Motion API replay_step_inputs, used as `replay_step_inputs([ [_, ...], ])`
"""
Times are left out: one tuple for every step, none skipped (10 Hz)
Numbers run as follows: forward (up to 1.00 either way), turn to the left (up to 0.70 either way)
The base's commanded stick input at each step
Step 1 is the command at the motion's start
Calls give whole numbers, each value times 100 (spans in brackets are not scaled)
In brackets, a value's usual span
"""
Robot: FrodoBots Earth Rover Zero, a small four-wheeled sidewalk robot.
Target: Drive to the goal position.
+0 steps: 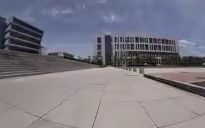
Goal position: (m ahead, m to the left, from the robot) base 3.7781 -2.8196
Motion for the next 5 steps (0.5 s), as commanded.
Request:
replay_step_inputs([
  [69,0],
  [69,0],
  [69,0],
  [69,0],
  [69,0],
])
